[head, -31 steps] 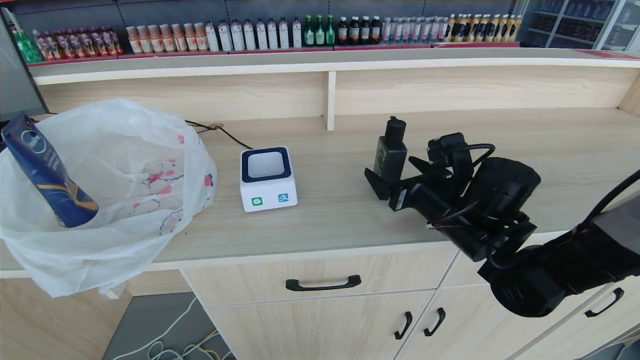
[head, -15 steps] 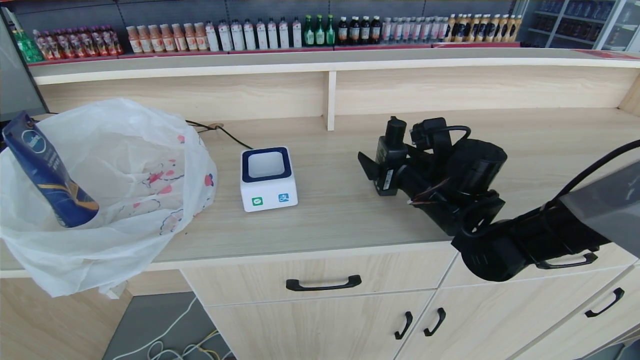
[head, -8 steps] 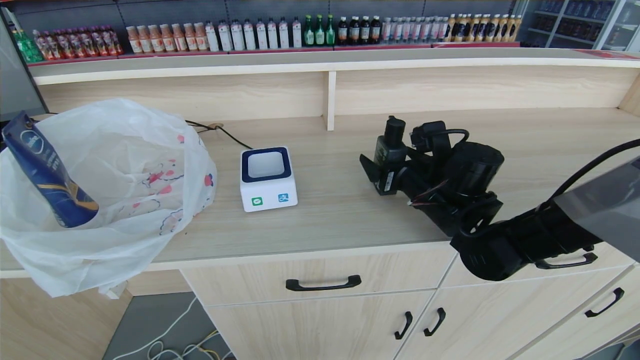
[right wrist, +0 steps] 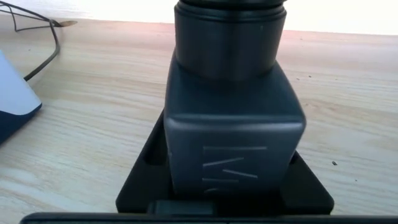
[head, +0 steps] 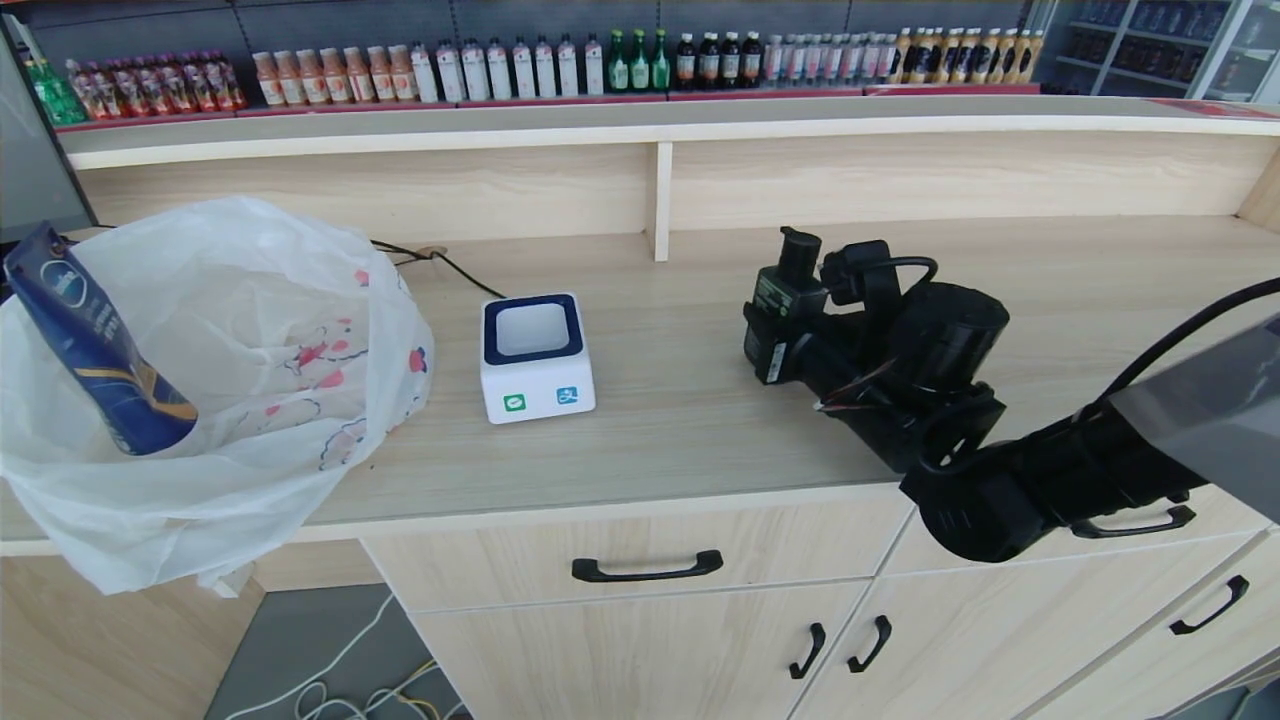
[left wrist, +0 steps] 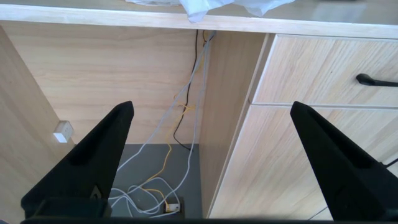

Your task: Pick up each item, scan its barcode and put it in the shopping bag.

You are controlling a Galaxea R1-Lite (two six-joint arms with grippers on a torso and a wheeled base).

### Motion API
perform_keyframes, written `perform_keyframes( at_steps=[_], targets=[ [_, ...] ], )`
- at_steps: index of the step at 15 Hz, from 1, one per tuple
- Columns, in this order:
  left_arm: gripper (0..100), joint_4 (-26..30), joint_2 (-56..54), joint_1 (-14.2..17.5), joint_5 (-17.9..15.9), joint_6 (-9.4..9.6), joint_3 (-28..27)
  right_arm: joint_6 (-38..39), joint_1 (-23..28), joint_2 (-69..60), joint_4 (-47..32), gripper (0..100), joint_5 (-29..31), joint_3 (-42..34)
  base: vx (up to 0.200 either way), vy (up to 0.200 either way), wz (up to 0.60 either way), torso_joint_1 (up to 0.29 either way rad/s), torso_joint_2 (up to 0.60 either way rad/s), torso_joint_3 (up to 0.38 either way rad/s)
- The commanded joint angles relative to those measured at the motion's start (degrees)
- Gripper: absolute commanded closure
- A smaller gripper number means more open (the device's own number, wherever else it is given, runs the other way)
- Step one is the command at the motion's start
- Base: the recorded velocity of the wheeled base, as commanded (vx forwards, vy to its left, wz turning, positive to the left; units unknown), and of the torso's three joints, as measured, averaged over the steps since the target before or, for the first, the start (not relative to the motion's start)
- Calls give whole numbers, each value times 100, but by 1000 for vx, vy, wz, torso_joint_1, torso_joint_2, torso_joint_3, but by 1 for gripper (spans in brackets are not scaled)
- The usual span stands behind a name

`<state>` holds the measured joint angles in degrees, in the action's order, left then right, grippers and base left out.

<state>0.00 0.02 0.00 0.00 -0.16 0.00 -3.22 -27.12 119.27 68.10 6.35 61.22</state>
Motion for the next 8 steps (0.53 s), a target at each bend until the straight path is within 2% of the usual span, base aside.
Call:
perform_keyframes(
  at_steps=[1, 3, 4, 8],
  targets=[
    [0, 0, -2, -9, 0, -2, 0, -3, -12, -71, 11, 100, -2, -14, 0, 0, 0, 0, 0, 0],
    [0, 0, -2, 0, 0, -2, 0, 5, -12, -115, 19, 100, -55, -40, 0, 0, 0, 0, 0, 0],
    [0, 0, -2, 0, 0, -2, 0, -3, -12, -203, 19, 100, -275, -119, 0, 0, 0, 0, 0, 0],
    [0, 0, -2, 0, 0, -2, 0, -21, -65, -572, 222, 100, -292, -506, 0, 0, 0, 0, 0, 0]
  ],
)
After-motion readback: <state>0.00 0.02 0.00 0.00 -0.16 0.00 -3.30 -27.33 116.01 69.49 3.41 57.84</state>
